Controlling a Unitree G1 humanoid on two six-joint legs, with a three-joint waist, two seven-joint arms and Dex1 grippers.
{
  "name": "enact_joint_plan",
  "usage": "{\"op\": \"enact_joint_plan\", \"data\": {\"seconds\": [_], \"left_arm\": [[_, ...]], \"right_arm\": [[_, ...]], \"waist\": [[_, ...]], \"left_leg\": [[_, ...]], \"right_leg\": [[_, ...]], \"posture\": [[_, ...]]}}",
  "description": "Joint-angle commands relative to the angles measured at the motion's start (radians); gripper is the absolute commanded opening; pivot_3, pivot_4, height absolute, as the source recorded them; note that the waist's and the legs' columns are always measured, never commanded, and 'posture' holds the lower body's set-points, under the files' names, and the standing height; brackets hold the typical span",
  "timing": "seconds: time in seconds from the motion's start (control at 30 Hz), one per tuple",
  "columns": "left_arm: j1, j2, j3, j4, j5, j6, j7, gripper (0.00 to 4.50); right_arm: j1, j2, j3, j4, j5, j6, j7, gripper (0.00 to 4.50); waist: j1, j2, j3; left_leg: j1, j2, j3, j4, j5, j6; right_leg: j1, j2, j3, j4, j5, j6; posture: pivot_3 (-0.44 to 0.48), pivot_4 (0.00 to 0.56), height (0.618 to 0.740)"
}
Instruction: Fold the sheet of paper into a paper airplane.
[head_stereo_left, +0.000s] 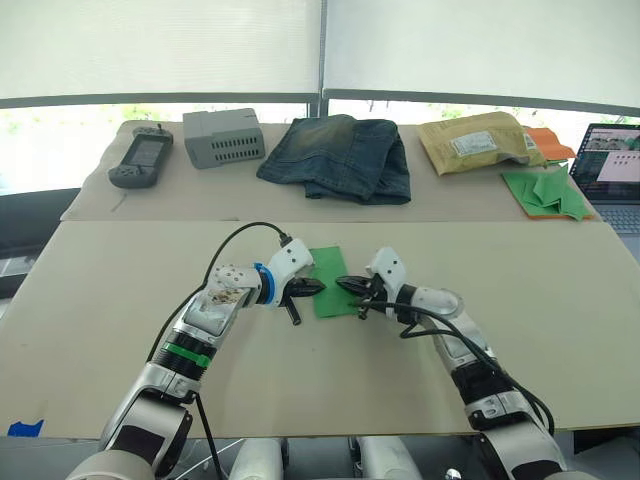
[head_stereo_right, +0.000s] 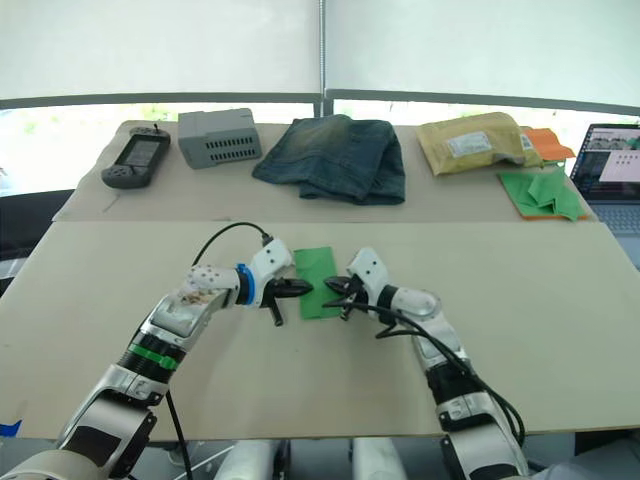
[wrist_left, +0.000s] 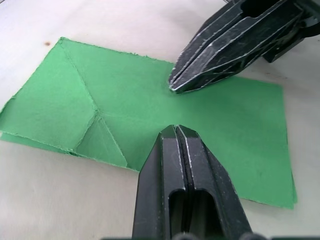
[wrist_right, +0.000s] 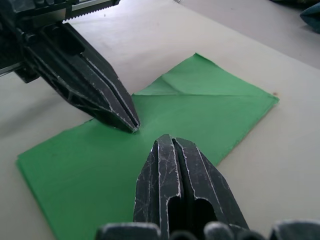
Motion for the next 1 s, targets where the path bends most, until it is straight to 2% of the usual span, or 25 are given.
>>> {"op": "enact_joint_plan", "data": {"seconds": [0.03,0.47,0.53,0.87,1.0], "left_arm": [[0.0,0.006,-0.023,0.045,0.029,0.0,-0.011,0.0],[0.001,0.004,-0.029,0.042,0.022,0.004,-0.028,0.0],[0.0,-0.015,0.016,0.019,-0.041,0.058,-0.04,0.0],[0.004,0.033,0.128,-0.091,-0.141,0.167,-0.059,0.0],[0.023,0.073,0.175,-0.166,-0.182,0.223,-0.049,0.0]], "right_arm": [[0.091,-0.047,0.019,-0.043,0.019,0.076,0.05,0.09],[0.258,-0.136,0.052,-0.255,0.072,0.187,0.094,0.09],[0.279,-0.155,0.037,-0.346,0.111,0.229,0.098,0.09],[0.244,-0.259,-0.119,-0.693,0.35,0.484,0.072,0.09],[0.192,-0.289,-0.133,-0.712,0.338,0.514,0.021,0.09]], "waist": [[0.004,0.0,0.0],[0.015,-0.001,-0.003],[0.017,-0.001,-0.004],[0.011,-0.001,0.0],[0.009,-0.001,0.001]], "left_leg": [[0.0,0.0,0.0,0.0,0.0,0.0],[0.0,0.0,0.0,0.0,0.0,0.0],[0.0,0.0,0.0,0.0,0.0,0.0],[-0.005,0.001,0.0,0.001,0.0,0.0],[-0.005,0.001,0.0,0.001,0.0,0.0]], "right_leg": [[0.0,0.0,0.0,0.0,0.0,0.0],[0.0,0.001,0.0,-0.001,-0.001,0.0],[0.0,0.001,0.0,-0.001,-0.001,0.0],[-0.005,0.002,0.0,0.0,-0.001,0.0],[-0.005,0.002,0.0,0.0,-0.001,0.0]], "posture": [[0.0,0.15,0.728],[0.0,0.15,0.728],[0.0,0.15,0.728],[0.0,0.15,0.728],[0.0,0.15,0.728]]}}
